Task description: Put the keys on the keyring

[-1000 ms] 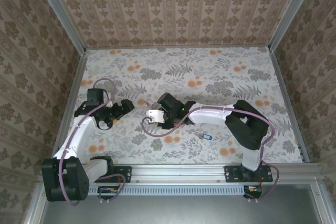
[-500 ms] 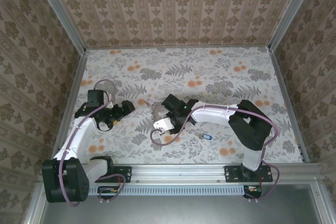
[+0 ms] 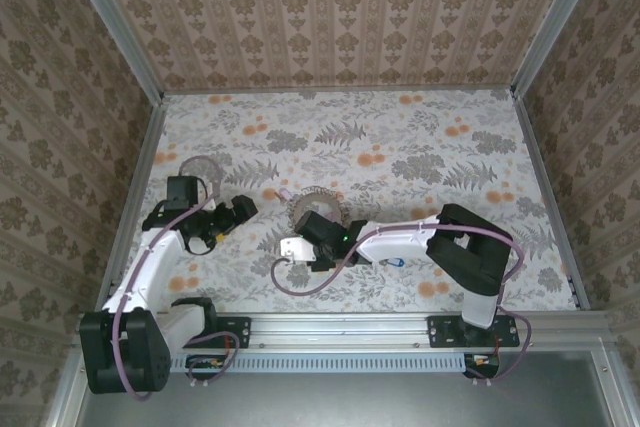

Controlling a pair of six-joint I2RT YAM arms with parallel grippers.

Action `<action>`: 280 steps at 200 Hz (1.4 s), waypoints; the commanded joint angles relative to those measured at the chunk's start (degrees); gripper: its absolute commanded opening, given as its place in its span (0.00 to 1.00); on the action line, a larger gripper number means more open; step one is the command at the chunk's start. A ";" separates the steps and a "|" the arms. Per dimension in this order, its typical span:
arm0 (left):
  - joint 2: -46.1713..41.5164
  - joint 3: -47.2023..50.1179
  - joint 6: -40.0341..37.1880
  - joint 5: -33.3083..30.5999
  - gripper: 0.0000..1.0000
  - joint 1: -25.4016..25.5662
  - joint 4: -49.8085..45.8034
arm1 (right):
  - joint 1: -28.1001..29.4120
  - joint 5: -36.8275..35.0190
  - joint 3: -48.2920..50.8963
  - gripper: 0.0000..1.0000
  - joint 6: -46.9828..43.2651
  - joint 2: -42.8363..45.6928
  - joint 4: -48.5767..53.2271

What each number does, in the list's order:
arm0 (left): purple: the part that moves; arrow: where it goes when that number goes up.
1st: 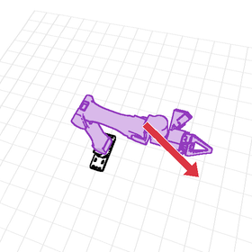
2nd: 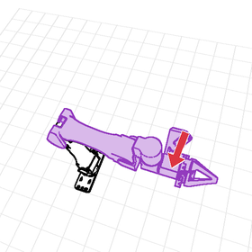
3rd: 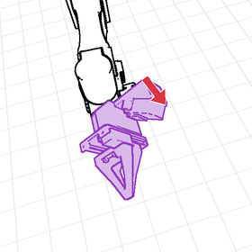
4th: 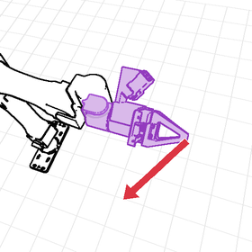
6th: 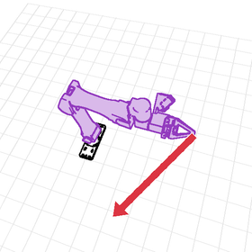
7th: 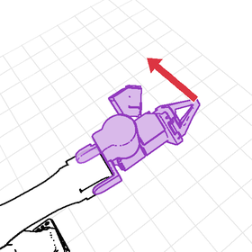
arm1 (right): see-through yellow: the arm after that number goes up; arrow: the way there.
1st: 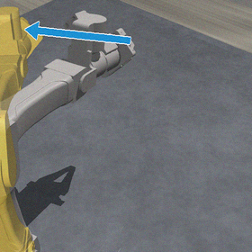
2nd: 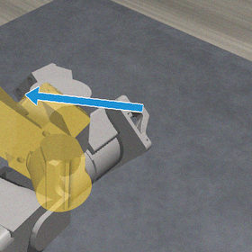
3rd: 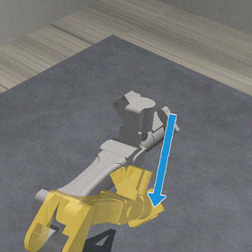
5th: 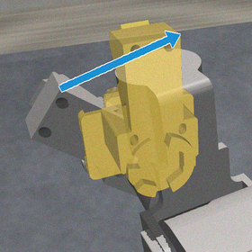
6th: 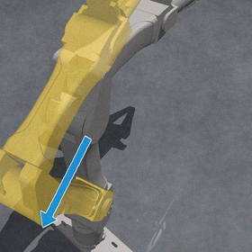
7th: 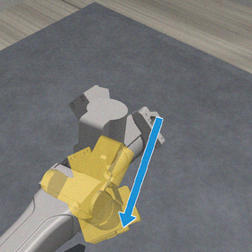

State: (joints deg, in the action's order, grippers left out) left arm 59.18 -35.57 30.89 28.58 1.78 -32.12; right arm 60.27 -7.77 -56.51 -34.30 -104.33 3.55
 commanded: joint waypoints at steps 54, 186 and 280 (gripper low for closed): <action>0.49 0.56 0.13 0.58 1.00 0.06 -0.02 | 0.55 -9.59 8.30 0.26 19.13 4.19 -12.92; 1.56 1.13 -0.05 0.77 1.00 0.06 1.01 | 0.99 -6.75 7.65 0.36 19.11 -0.03 -18.68; 0.21 0.48 -0.44 3.36 1.00 0.06 3.40 | 0.84 -8.73 16.00 0.03 12.67 6.77 -30.91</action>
State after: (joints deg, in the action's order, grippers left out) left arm 60.40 -35.20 30.87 28.88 1.83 -31.16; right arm 61.04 -17.39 -42.89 -18.44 -102.28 -21.82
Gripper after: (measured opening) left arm 0.999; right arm 0.070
